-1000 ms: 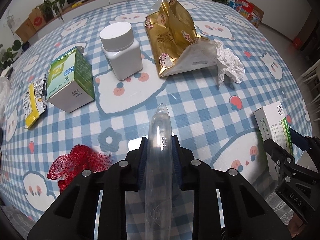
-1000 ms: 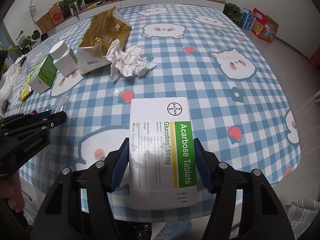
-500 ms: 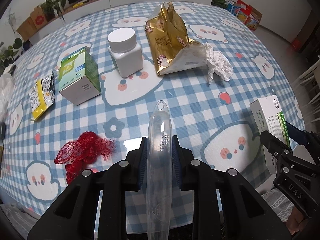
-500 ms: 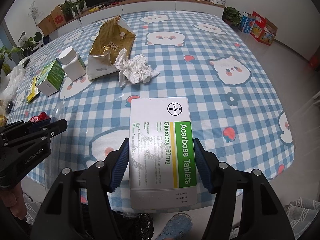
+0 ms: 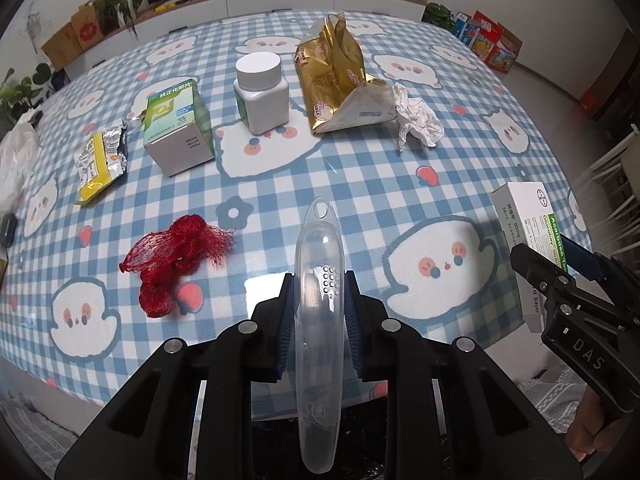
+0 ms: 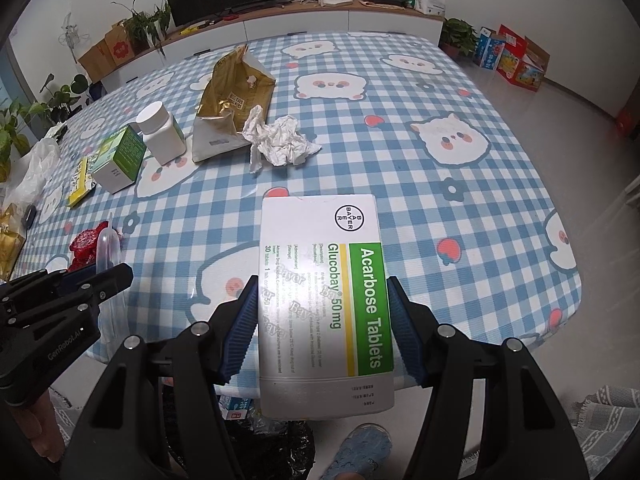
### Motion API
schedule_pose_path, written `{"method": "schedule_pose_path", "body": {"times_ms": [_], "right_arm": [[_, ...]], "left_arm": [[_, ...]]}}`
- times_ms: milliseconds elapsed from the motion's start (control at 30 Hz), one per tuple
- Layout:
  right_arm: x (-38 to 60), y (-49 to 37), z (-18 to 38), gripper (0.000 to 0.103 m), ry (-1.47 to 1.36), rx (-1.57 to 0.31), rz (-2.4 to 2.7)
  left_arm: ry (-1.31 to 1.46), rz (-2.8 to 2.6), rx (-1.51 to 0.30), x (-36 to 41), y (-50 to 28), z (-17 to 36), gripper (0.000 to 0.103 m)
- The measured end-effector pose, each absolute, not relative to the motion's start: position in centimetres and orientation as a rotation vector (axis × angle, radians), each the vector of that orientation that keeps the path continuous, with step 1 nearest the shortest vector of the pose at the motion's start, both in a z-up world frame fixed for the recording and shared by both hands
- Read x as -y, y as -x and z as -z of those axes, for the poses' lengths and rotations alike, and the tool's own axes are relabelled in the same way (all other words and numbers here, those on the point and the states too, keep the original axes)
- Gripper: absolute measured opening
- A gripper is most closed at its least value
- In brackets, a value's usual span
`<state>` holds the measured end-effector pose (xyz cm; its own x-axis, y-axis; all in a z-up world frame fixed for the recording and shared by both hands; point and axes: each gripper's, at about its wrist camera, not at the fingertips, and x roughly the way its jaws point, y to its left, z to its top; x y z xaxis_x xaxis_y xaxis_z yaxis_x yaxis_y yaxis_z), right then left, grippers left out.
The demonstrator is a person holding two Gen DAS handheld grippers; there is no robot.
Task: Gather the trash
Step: 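Carry the plastic tube and tablet box back over the trash bin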
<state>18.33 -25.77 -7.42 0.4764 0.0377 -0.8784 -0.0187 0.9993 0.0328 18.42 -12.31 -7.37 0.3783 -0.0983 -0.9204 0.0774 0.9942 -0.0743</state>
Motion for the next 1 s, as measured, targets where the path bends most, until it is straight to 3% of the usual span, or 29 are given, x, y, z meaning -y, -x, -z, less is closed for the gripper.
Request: {"method": "schedule_pose_path", "body": {"times_ms": [1000], "right_arm": [[26.4, -11.5, 6.9, 0.059, -0.022, -1.023, -0.030]], "left_arm": [[0.069, 0.088, -1.152, 11.5, -10.0, 7.0, 0.023]]}}
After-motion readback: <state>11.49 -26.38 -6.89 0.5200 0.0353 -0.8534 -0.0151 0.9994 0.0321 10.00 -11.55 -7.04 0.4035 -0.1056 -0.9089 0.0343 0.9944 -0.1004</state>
